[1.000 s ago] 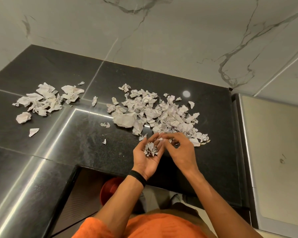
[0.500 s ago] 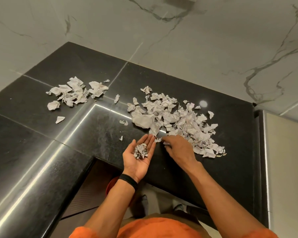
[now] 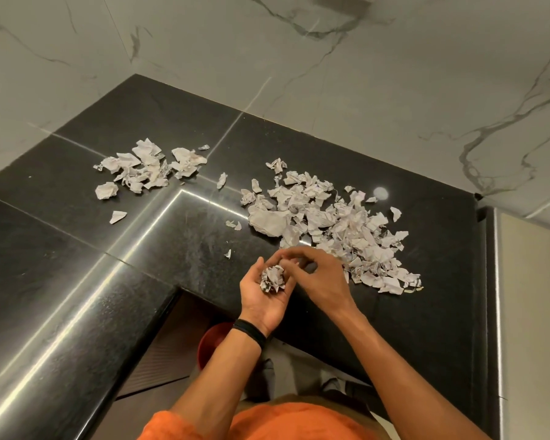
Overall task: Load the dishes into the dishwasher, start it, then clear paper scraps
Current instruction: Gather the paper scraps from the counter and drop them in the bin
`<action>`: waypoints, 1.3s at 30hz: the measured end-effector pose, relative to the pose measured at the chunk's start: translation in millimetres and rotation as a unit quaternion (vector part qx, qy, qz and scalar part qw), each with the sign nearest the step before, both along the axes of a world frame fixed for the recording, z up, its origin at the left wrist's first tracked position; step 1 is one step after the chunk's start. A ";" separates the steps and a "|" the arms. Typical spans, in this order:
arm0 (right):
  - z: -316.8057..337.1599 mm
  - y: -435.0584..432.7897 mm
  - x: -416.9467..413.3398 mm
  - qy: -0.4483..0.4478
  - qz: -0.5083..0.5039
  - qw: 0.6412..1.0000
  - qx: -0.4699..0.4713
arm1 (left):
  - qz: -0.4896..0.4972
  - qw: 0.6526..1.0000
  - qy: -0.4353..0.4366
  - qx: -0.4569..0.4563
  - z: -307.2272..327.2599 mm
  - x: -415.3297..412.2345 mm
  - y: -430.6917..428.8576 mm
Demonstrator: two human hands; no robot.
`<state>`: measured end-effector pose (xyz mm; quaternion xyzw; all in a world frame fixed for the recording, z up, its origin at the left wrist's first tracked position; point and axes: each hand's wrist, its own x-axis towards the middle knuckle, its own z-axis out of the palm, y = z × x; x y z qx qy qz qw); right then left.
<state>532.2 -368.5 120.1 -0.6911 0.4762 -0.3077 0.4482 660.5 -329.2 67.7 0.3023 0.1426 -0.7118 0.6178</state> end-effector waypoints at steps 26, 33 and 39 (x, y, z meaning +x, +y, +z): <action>-6.4 -7.6 3.6 0.011 -0.080 0.995 0.051 | 0.006 1.000 0.000 0.012 -5.9 12.2 -5.5; -24.1 -14.4 3.1 0.042 -0.140 0.989 0.031 | 0.012 0.999 0.038 -0.007 0.1 14.7 -9.2; -45.4 -29.2 6.0 0.252 -0.027 0.965 -0.064 | 0.026 0.999 0.029 -0.005 2.7 24.8 -1.1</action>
